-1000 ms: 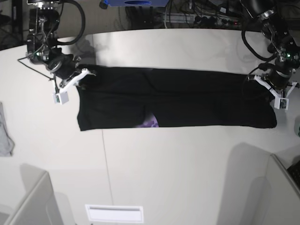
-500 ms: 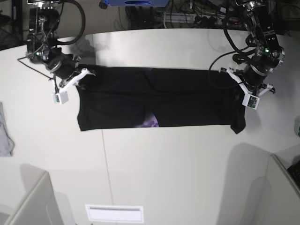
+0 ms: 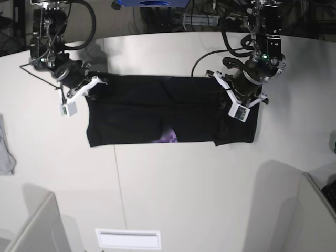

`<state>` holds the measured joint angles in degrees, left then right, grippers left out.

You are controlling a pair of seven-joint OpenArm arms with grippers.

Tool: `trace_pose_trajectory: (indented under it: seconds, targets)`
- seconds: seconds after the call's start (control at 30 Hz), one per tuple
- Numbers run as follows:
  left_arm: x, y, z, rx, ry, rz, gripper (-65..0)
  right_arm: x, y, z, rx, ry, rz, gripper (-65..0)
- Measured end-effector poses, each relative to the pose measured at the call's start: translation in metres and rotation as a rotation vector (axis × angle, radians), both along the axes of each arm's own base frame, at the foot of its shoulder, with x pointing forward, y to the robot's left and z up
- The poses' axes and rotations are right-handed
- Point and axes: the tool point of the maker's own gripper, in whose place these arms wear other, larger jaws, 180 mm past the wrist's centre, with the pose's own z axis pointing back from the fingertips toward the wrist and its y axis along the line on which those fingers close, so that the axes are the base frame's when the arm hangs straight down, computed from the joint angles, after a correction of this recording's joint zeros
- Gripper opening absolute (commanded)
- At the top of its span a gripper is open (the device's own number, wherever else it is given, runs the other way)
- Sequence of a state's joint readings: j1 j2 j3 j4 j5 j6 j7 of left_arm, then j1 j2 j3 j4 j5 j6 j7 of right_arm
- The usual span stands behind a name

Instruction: Fold the T-shirt properly

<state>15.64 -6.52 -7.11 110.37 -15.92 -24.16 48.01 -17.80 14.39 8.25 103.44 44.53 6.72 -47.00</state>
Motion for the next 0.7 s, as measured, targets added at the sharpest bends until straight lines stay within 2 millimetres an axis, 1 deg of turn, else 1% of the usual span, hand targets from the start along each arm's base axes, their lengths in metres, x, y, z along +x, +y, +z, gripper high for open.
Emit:
trace_pose_trajectory:
  seconds: [0.1, 0.17, 0.27, 0.37, 0.57, 0.7]
  targets:
    - [0.006, -0.019, 0.004, -0.034, -0.015, -0.025, -65.0, 0.0, -0.001, 0.0, -0.003, 0.001, -0.002, -65.0]
    - [0.008, -0.027, 0.002, -0.04, -0.008, -0.045, -65.0, 0.0, -0.001, 0.0, -0.002, -0.001, -0.002, -65.0]
    - [0.012, -0.032, -0.003, -0.057, 0.011, -0.006, -65.0, 0.0, -0.001, 0.0, -0.002, 0.001, -0.002, -65.0]
    - [0.015, -0.043, -0.005, -0.069, 0.018, -0.033, -65.0, 0.0, -0.001, 0.0, -0.002, 0.0, -0.003, -65.0]
    - [0.022, -0.046, -0.017, -0.087, 0.049, -0.023, -65.0, 0.0, -0.001, 0.0, -0.001, 0.0, -0.003, -65.0]
    - [0.02, -0.05, -0.024, -0.097, 0.073, -0.018, -65.0, 0.0, -0.002, 0.0, -0.003, 0.0, -0.003, -65.0]
